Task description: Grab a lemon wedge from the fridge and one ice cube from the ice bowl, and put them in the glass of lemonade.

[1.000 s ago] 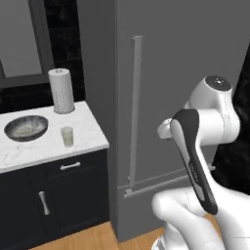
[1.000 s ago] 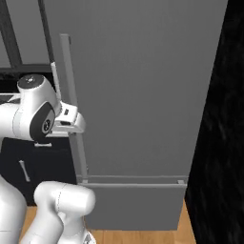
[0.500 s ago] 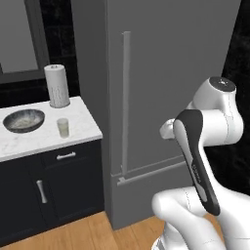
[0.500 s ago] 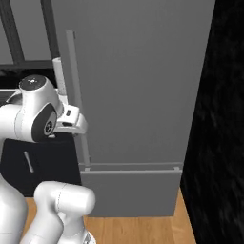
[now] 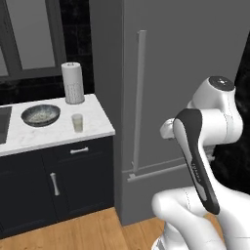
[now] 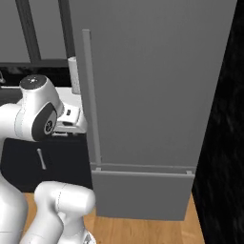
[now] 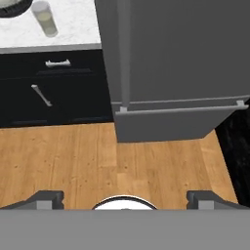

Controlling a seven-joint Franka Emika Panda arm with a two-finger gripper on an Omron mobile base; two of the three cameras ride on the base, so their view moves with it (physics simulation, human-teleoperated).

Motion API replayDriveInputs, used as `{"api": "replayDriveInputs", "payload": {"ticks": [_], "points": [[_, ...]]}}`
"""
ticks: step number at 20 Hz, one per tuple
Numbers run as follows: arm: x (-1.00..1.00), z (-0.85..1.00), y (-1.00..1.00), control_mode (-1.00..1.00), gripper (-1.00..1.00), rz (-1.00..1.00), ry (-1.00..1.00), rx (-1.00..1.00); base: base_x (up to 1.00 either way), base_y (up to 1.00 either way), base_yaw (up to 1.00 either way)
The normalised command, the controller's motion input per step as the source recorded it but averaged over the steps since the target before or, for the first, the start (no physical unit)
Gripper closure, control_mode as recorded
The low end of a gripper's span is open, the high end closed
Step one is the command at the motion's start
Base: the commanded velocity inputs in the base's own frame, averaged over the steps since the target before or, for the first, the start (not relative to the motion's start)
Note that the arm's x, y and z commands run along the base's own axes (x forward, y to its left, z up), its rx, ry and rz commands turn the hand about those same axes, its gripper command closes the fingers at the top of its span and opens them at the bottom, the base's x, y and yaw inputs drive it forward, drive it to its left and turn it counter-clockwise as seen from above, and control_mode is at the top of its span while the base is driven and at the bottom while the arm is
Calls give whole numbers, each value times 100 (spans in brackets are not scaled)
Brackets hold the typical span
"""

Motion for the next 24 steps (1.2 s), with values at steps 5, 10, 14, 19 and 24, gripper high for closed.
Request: {"api": "replayDriveInputs", "payload": {"ticks": [5,10,14,19,24], "points": [[0,0,0,100,-100,0,0,0,-4,0,10],[-3,0,0,-100,-100,0,0,0,0,0,0],[-17,0,0,-100,-100,0,0,2,0,0,0],[-24,0,0,-100,-100,0,-9,0,0,0,0],[-2,20,1,-100,-100,0,-21,0,0,0,0]]}}
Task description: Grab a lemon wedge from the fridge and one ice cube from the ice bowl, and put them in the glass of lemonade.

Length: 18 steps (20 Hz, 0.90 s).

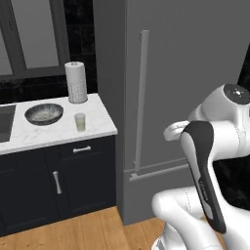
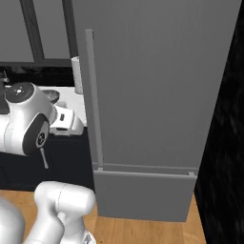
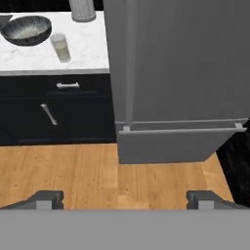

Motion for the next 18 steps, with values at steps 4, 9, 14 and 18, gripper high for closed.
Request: {"api": "replayDriveInputs", "payload": {"ticks": [4,9,14,18], "points": [[36,44,0,-100,-100,0,-13,0,0,0,0],[99,26,0,-100,-100,0,4,0,0,0,0],[100,-3,0,-100,-100,0,8,0,0,0,0],[100,-36,3,-100,-100,0,0,0,0,0,0]]}}
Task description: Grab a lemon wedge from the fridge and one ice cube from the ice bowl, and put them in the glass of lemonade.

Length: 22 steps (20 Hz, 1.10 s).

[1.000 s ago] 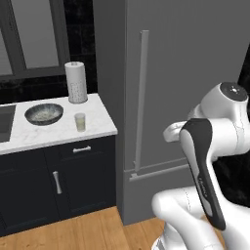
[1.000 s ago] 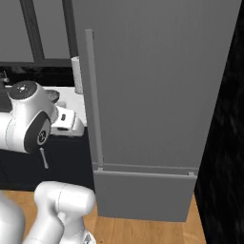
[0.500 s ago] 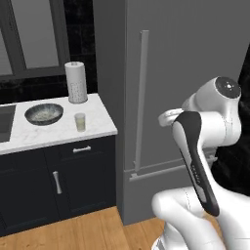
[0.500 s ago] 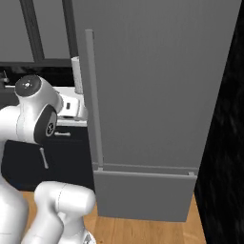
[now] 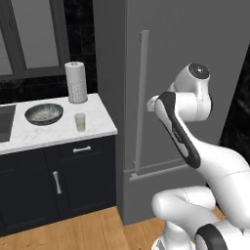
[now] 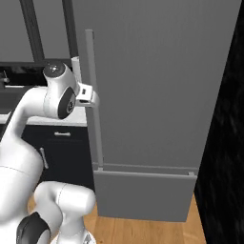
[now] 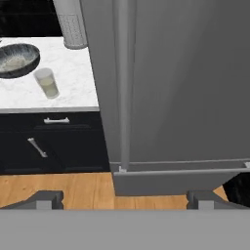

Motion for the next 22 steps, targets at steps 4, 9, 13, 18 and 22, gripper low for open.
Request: {"api": "replayDriveInputs", "payload": {"ticks": [4,9,13,18,22], "points": [[98,-43,24,-100,-100,0,0,-4,0,0,0],[33,-5,14,-100,-100,2,0,-2,0,0,0],[49,0,0,-100,-100,3,0,0,0,0,0],[59,-9,0,-100,-100,4,0,0,0,0,0],[60,-24,0,-100,-100,4,0,0,0,0,0]]}}
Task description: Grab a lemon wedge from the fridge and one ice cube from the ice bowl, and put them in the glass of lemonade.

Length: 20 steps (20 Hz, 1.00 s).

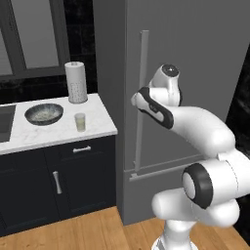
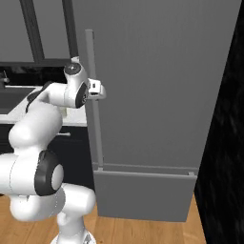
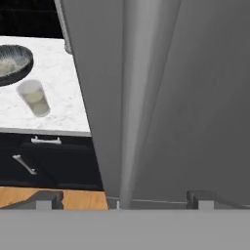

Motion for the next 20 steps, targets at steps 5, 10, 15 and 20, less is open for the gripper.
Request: {"api": "replayDriveInputs", "payload": {"ticks": [5,10,15,20], "points": [[50,-33,0,-100,-100,4,-2,0,0,0,0],[47,-14,0,-100,-100,4,-2,0,0,0,0],[52,0,0,-100,-100,2,0,0,0,0,0],[45,-11,0,-100,-100,0,0,0,0,0,0]]}}
